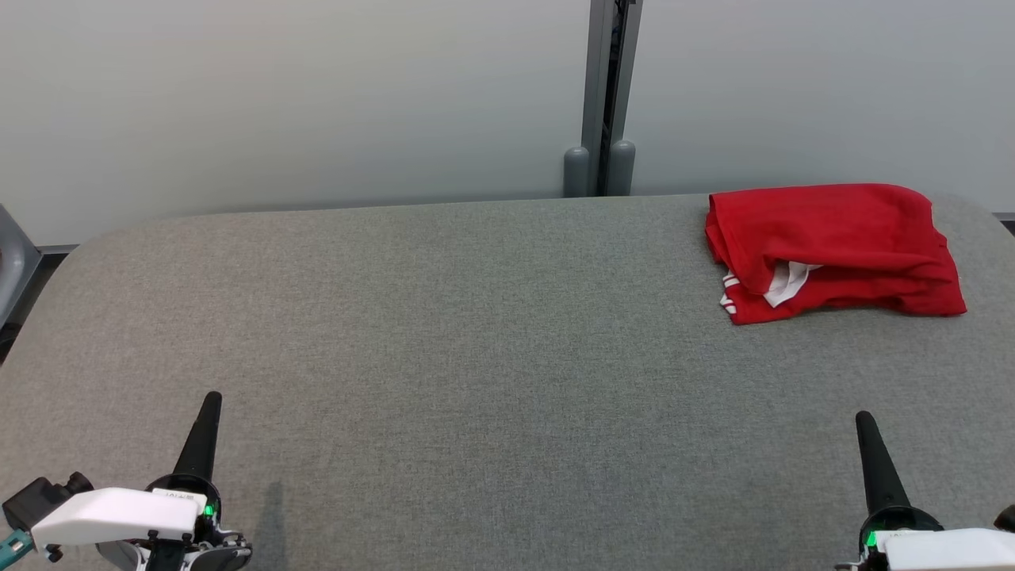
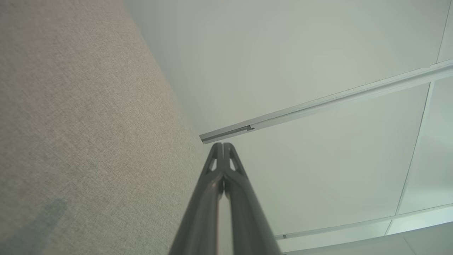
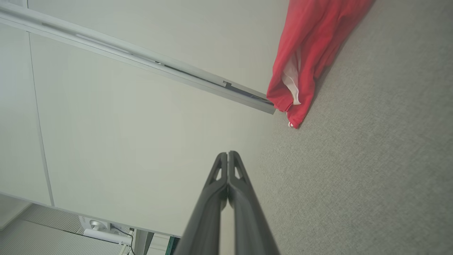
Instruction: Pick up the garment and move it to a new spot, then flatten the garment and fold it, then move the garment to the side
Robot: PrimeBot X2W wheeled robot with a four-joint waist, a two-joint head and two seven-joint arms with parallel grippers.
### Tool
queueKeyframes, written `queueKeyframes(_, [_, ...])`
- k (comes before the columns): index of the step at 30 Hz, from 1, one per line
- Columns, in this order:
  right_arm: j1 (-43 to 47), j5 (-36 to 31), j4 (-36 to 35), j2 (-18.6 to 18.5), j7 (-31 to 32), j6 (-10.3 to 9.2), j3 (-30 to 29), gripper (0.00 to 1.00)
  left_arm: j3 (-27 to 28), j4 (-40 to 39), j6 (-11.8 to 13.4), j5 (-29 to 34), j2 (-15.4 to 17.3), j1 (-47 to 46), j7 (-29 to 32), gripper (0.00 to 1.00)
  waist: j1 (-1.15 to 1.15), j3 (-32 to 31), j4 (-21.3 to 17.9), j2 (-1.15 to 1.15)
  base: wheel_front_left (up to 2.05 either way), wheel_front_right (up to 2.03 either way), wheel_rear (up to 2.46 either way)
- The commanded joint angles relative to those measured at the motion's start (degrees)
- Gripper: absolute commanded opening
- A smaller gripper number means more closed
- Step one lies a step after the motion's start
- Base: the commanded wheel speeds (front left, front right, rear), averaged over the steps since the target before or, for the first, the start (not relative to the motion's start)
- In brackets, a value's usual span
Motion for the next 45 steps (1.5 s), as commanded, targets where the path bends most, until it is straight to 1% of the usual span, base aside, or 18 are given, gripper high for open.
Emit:
queueKeyframes(1, [-0.6, 1.34, -0.84, -0.06, 0.22, 0.02, -0.3, 0.0, 0.6, -0.22, -0.32, -1.25, 0.31, -1.36, 0.43, 0.0, 0.0, 0.04, -0.01, 0.0, 0.0, 0.0, 0.0])
queueKeyframes(22, [-0.52, 10.48, -1.51, 0.45, 1.21, 0.02, -0.64, 0.0, 2.36, 0.07, -0.82, -10.57, 0.38, -3.01, 4.42, 0.0, 0.0, 0.62, -0.18, 0.0, 0.0, 0.0, 0.0])
queueKeyframes(40, [-0.43, 17.26, -2.17, 0.74, 2.03, 0.02, -0.87, 0.0, 3.6, 0.28, -1.22, -17.38, 0.43, -3.99, 7.38, 0.0, 0.0, 1.12, -0.32, 0.0, 0.0, 0.0, 0.0])
queueKeyframes(45, [-0.43, 17.25, -2.15, 0.72, 2.04, 0.02, -0.85, 0.0, 3.62, 0.28, -1.18, -17.2, 0.42, -3.96, 7.31, 0.0, 0.0, 1.14, -0.33, 0.0, 0.0, 0.0, 0.0])
